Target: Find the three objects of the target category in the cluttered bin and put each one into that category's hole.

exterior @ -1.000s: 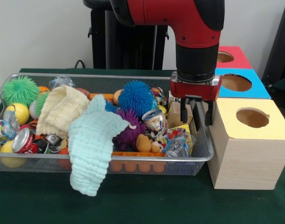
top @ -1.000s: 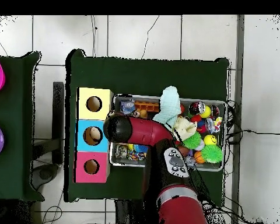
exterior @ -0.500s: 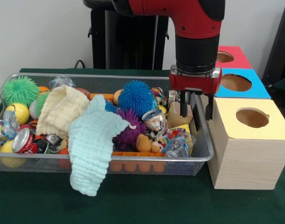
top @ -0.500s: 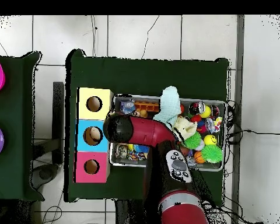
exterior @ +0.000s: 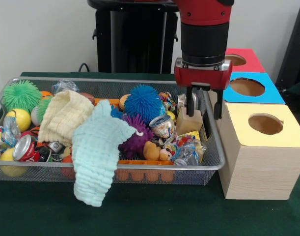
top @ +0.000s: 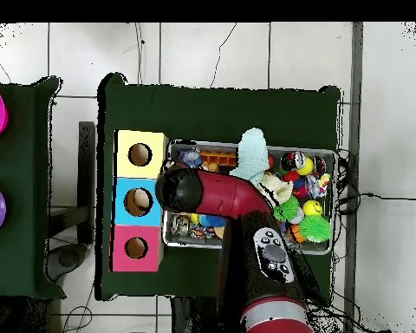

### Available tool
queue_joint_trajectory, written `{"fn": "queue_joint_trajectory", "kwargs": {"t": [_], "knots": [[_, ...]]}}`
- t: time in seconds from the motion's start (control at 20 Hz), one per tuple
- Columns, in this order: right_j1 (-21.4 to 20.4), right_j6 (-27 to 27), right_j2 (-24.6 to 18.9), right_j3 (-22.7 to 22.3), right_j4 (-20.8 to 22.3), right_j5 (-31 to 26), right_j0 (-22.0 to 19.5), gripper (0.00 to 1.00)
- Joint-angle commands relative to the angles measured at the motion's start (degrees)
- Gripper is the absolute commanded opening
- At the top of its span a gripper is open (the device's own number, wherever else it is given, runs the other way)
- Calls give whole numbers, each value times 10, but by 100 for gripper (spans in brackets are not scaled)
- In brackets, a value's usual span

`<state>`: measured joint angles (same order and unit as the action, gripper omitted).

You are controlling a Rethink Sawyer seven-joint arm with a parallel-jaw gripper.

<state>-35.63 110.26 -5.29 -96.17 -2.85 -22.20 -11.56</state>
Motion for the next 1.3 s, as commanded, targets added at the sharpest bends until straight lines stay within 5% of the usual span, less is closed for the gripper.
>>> {"fn": "queue_joint_trajectory", "kwargs": {"t": [0.05, 0.4, 0.65, 0.95, 1.3], "knots": [[2, 89, 33, -32, 5, -39, 19, 100], [32, 203, 177, -9, -16, -34, 158, 100], [72, 214, 228, 11, -43, -21, 192, 100], [125, 204, 252, 35, -50, 43, 185, 100], [135, 175, 241, 50, -42, 63, 154, 100]]}}
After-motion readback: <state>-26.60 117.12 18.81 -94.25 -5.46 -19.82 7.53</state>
